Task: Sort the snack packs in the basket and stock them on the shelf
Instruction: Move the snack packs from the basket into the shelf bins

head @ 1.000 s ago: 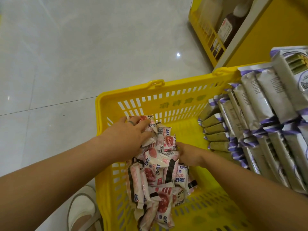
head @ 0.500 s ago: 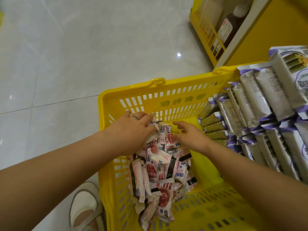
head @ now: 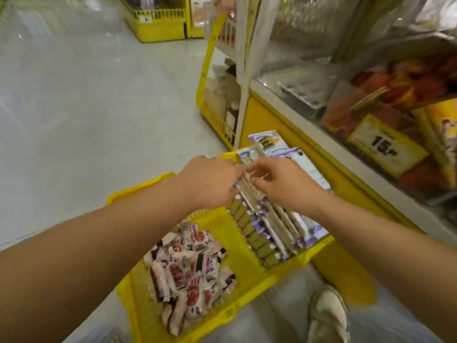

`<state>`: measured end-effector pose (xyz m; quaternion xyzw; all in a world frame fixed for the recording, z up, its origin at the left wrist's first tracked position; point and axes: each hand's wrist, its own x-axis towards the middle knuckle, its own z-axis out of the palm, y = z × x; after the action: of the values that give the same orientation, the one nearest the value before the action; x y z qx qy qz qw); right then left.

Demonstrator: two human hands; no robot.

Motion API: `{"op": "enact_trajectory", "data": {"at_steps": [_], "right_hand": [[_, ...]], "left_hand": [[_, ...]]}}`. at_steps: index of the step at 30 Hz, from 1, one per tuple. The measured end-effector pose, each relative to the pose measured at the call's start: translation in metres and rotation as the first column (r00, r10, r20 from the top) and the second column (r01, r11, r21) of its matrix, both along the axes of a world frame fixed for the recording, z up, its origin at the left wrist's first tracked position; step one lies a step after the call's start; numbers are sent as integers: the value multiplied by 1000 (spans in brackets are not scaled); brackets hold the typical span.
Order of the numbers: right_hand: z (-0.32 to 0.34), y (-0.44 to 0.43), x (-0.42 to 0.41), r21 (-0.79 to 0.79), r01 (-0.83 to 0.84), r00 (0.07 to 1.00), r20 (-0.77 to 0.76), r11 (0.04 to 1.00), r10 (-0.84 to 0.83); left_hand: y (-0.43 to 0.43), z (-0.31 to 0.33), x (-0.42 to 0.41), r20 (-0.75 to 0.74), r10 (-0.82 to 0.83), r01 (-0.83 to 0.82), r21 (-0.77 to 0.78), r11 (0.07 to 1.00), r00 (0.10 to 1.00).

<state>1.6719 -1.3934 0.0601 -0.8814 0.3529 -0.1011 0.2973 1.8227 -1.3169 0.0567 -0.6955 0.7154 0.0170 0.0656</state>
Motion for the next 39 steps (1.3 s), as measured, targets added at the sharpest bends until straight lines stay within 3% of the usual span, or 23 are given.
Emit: {"op": "enact_trajectory", "data": {"at_steps": [4, 8, 10, 15, 20, 26, 34, 39], "right_hand": [[27, -15, -61, -129, 140, 990, 16, 982, -139], [15, -29, -108, -97, 173, 972, -144, 980, -186], [-3, -31, -120, -57, 174, 949, -257, 983, -183], [-48, -27, -130, -39, 258, 901, -351, 965, -255], [-69, -29, -127, -67, 340, 878, -336, 938, -342], [-79, -30, -122, -21, 459, 856, -258, 888, -449], [-84, -25, -121, -56, 538, 826, -163, 841, -539], [-78, -22, -127, -64, 561, 822, -81, 826, -564]], "left_hand": [[-18, 24, -43, -158, 63, -77, -83, 994, 985], [-33, 18, -73, -362, 223, -244, -13, 970, 905], [-36, 5, -84, -389, 241, -266, -10, 964, 889], [-53, -26, -86, -179, 28, -48, -112, 993, 984], [-89, -37, -87, 42, -168, 171, -81, 982, 985], [-120, -43, -84, 91, -245, 250, -47, 967, 965], [-113, -56, -78, 225, -339, 385, -211, 898, 914], [-103, -48, -81, 192, -350, 399, -465, 790, 917]]}}
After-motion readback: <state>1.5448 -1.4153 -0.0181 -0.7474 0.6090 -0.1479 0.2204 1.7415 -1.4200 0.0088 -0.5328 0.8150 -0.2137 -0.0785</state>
